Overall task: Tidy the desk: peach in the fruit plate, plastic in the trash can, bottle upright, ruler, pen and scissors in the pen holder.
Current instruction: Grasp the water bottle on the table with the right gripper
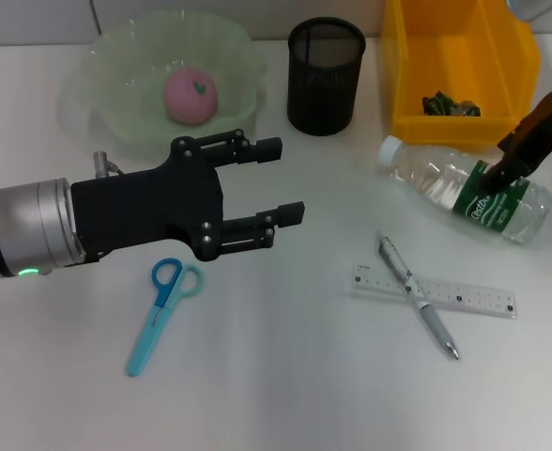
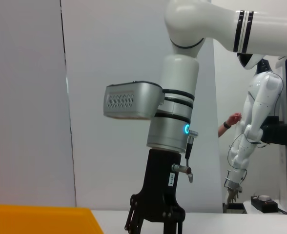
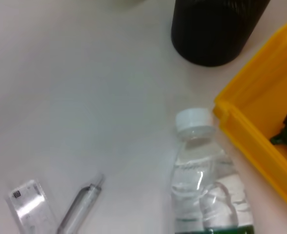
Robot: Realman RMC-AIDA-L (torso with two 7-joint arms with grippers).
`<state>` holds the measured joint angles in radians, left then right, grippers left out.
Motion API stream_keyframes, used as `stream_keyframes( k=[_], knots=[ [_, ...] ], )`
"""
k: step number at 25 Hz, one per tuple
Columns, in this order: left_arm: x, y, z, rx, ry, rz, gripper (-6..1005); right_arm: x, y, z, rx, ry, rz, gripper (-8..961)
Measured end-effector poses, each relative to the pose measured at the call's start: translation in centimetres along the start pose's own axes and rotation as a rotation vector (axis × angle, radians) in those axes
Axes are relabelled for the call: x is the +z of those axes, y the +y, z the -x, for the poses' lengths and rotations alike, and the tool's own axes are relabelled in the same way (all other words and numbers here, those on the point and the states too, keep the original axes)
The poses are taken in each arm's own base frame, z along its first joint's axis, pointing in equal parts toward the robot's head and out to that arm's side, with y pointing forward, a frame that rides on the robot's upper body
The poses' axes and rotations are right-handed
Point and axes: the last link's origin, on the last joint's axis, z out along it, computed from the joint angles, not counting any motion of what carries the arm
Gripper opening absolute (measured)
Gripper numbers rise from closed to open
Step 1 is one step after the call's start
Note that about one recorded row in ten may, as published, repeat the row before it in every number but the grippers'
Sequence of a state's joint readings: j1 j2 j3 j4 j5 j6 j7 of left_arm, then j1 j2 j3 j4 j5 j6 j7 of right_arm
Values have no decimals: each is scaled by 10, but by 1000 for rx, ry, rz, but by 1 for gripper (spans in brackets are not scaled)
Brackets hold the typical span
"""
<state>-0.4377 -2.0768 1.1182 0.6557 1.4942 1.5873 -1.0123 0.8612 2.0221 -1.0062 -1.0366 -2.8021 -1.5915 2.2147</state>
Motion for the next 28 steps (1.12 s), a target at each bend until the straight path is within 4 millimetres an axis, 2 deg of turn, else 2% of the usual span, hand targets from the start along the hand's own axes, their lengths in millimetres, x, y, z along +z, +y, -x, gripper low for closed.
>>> stream_keyframes(
  k=[8,17,28],
  knots=[
    [0,-1,1,0,-4,-4,695,8,-5,-1,33,-10,-61,826],
    [-1,-1,1,8,-3,-9,696,19,4,2,-1,7,-49,826],
    [1,-3,0,10,-1,-8,696,30,4,5,-20,9,-73,826]
  ],
)
